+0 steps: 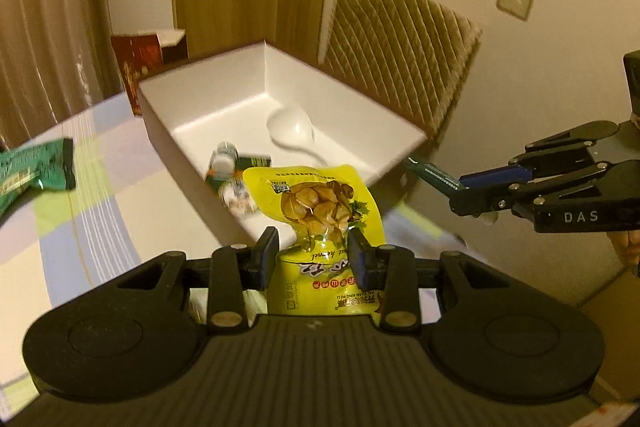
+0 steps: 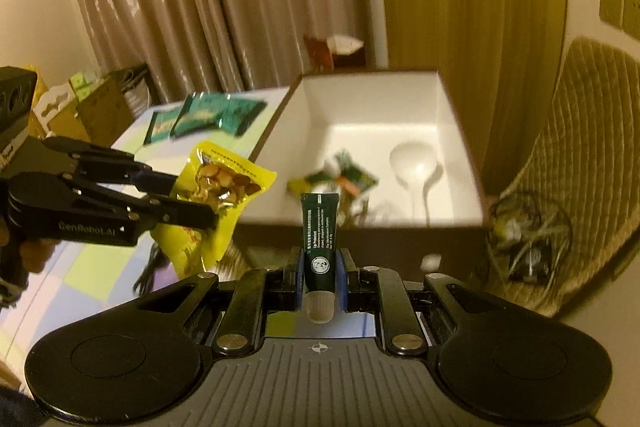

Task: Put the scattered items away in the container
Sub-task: 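Lift and carry the tube and snack pouch toward the shoebox with both grippers, then open both grippers to drop the tube and snack pouch into the box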

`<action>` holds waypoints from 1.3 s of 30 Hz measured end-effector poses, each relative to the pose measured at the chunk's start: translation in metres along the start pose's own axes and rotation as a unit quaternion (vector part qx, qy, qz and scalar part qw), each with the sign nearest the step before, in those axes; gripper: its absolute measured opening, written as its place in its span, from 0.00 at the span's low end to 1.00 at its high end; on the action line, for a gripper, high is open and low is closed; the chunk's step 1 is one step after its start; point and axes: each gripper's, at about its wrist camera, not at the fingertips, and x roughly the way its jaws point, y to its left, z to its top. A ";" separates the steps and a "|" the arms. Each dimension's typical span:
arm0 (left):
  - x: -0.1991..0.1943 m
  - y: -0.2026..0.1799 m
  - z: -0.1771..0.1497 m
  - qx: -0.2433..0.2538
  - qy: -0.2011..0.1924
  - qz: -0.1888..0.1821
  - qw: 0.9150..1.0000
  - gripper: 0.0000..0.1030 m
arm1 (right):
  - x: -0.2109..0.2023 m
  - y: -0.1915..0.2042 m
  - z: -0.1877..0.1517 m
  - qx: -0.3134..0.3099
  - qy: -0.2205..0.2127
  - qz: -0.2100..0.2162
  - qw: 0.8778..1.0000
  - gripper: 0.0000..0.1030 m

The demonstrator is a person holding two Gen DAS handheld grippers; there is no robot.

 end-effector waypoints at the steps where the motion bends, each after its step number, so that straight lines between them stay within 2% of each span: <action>1: 0.003 0.002 0.006 -0.003 -0.004 0.002 1.000 0.31 | 0.004 -0.002 0.008 -0.006 -0.004 -0.003 1.000 0.13; 8: 0.043 0.022 0.054 -0.012 -0.015 0.034 0.999 0.31 | 0.057 -0.029 0.061 -0.024 -0.007 -0.004 1.000 0.13; 21: 0.155 0.082 0.123 -0.030 0.045 0.076 0.996 0.31 | 0.186 -0.082 0.132 -0.004 0.055 -0.007 0.998 0.13; 31: 0.226 0.120 0.135 -0.060 0.092 0.104 0.989 0.31 | 0.259 -0.103 0.154 0.038 0.102 -0.025 0.994 0.13; 33: 0.234 0.123 0.135 -0.058 0.097 0.108 0.988 0.26 | 0.268 -0.106 0.155 0.041 0.109 -0.031 0.993 0.13; 34: 0.238 0.125 0.135 -0.058 0.100 0.108 0.987 0.17 | 0.272 -0.108 0.154 0.042 0.110 -0.031 0.993 0.13; 39: 0.250 0.130 0.136 -0.062 0.110 0.121 0.985 0.18 | 0.279 -0.111 0.151 0.034 0.114 -0.027 0.992 0.13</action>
